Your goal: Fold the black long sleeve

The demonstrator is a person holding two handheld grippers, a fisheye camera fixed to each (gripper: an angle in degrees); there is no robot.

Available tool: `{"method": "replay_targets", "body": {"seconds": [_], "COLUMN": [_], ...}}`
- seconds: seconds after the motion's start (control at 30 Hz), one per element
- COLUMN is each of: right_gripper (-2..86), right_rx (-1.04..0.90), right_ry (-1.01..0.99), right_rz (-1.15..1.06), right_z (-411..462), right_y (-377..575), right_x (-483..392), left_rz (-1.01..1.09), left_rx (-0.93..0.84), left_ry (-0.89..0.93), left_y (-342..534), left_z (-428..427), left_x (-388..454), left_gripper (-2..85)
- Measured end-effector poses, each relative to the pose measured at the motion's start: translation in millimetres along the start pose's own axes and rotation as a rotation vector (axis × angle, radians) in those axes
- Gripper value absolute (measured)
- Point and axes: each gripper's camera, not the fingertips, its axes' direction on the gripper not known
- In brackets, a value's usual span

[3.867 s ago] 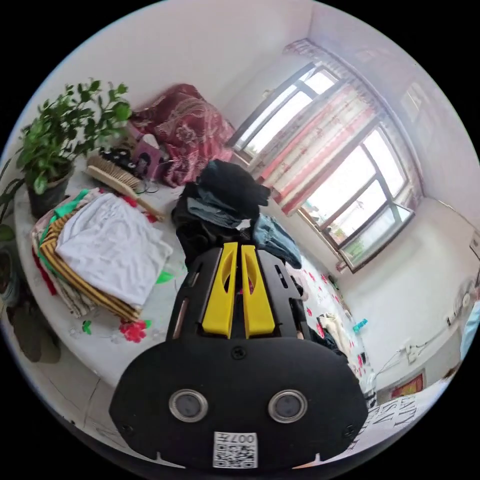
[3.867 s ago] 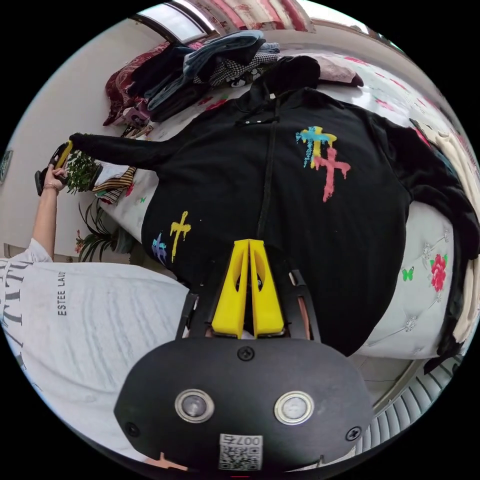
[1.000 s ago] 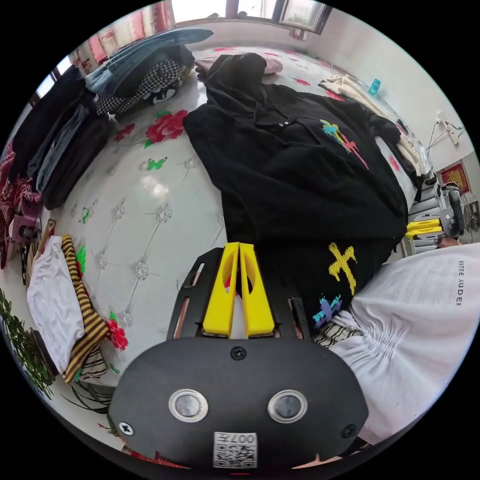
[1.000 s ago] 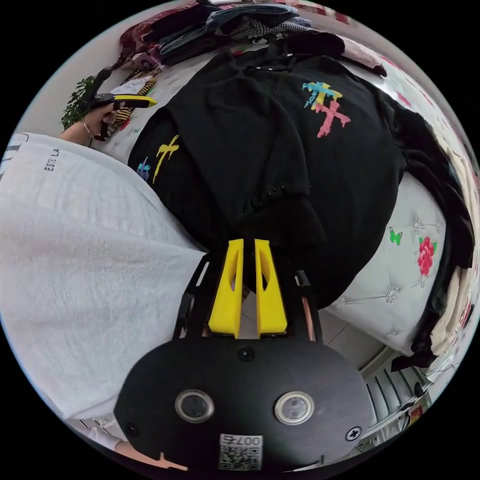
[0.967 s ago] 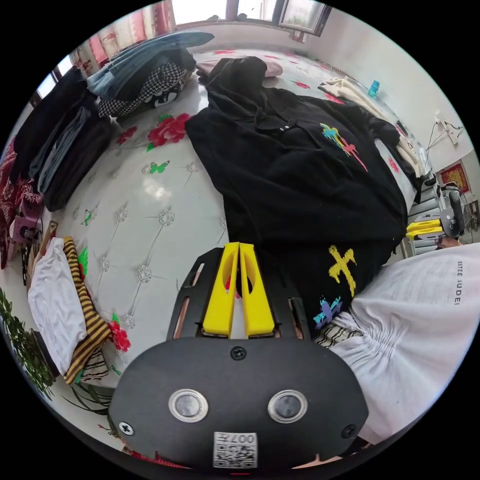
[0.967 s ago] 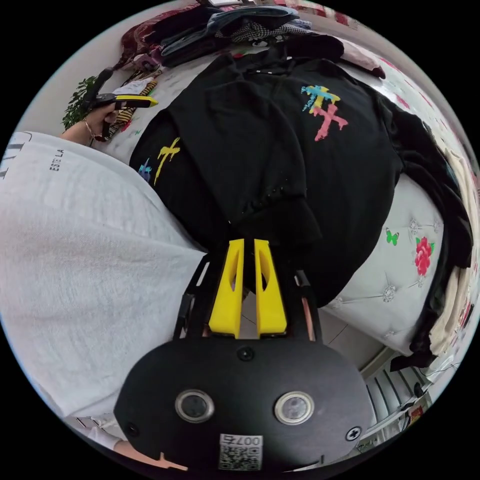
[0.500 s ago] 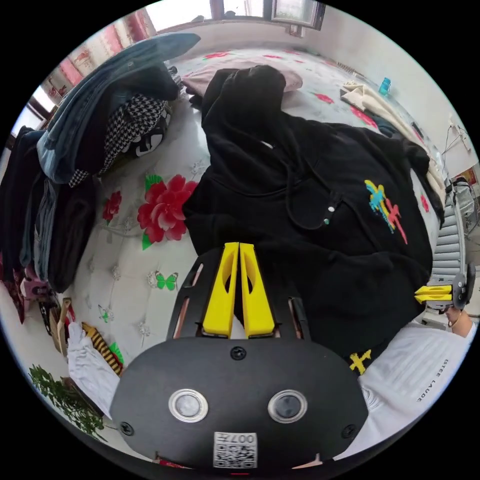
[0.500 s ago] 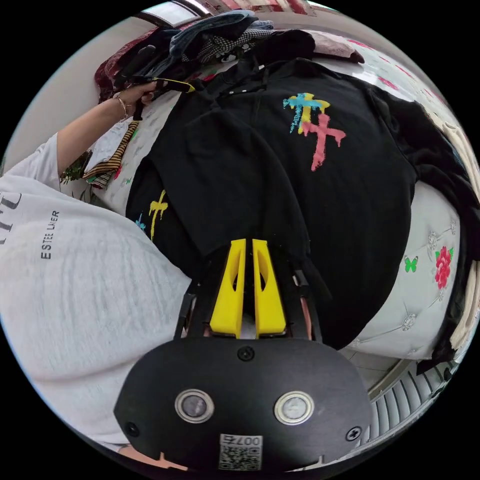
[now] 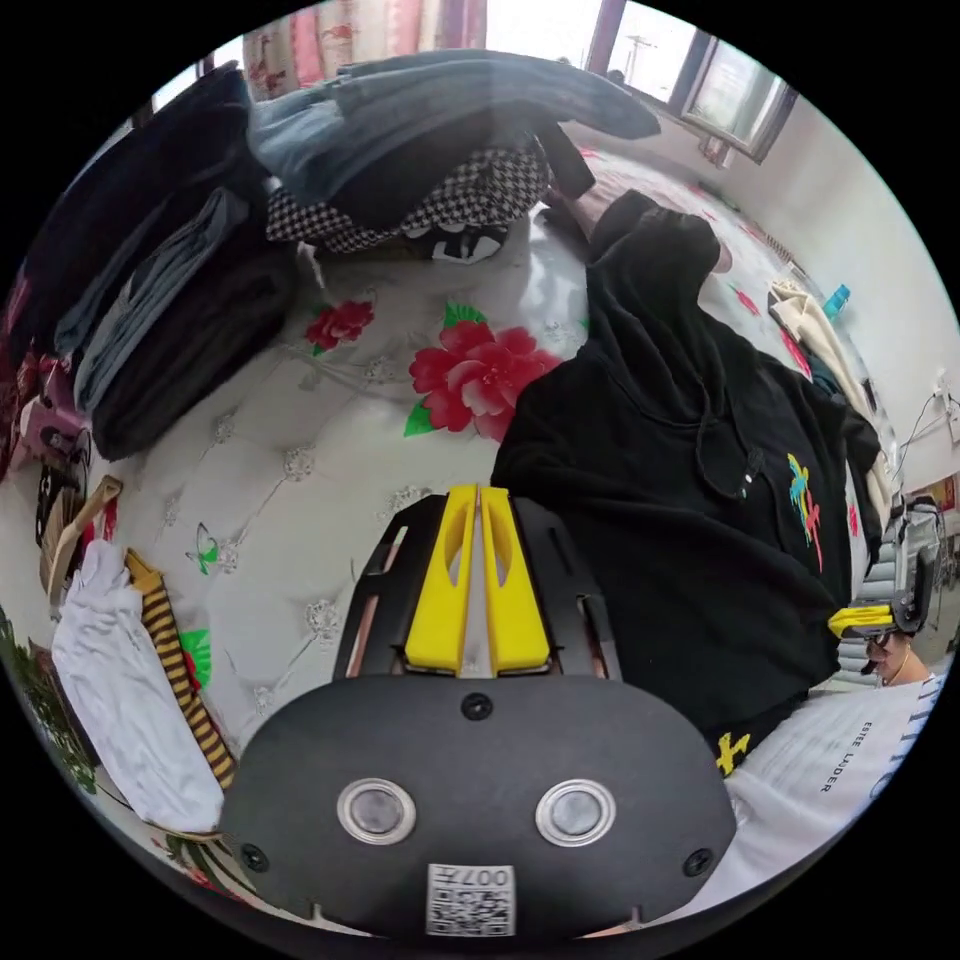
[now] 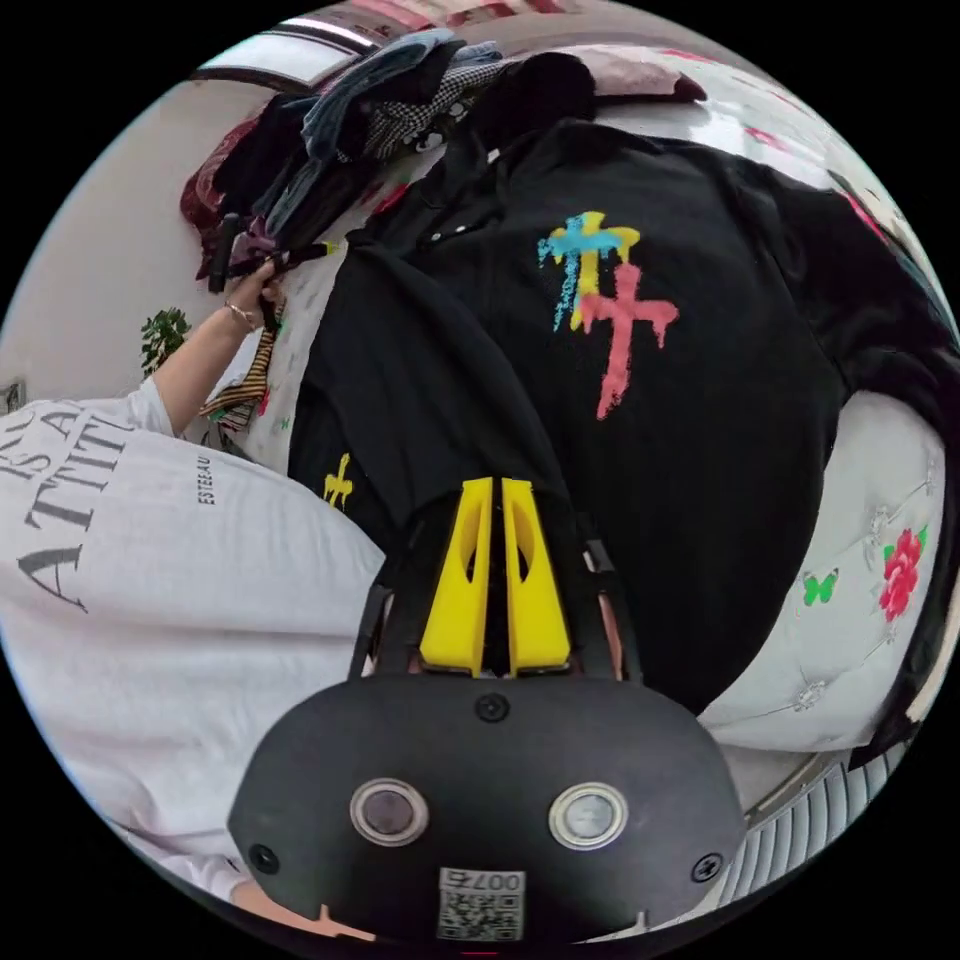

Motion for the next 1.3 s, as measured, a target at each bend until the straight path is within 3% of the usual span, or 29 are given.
{"method": "replay_targets", "body": {"seconds": [0.13,0.27,0.47,0.63,0.77,0.9,1.07,1.2,1.3], "right_gripper": [2.9,5.2,7.7,5.3,1.5,0.4,0.0,-0.1,-0.1], "right_rx": [0.310,0.609,0.902,0.915,0.943,1.028,1.232,1.176,1.093], "right_ry": [0.190,0.348,0.177,-0.061,-0.145,-0.184,-0.175,0.001,-0.210], "right_rz": [0.289,0.665,1.006,0.996,0.925,0.753,0.338,0.549,0.919], "right_z": [-87,-166,-206,-192,-200,-244,-322,-307,-249], "right_y": [14,55,128,151,165,174,200,227,256], "right_x": [94,202,326,383,393,382,322,333,389], "left_rz": [-0.145,-0.218,-0.248,0.161,0.473,0.595,0.636,0.577,0.505], "left_rx": [0.079,-0.044,-0.104,-0.095,-0.232,-0.396,-0.316,-0.246,-0.237], "left_ry": [0.067,0.080,0.191,0.333,0.486,0.500,0.434,0.451,0.465], "left_y": [55,108,143,117,116,138,144,154,167], "left_z": [-33,-24,-30,-42,-9,22,-16,-41,-46], "left_x": [-26,-11,46,180,310,373,373,358,348], "left_gripper": [-1.0,-1.0,-0.9,-0.5,-0.4,-0.9,-1.0,-1.0,-1.0]}}
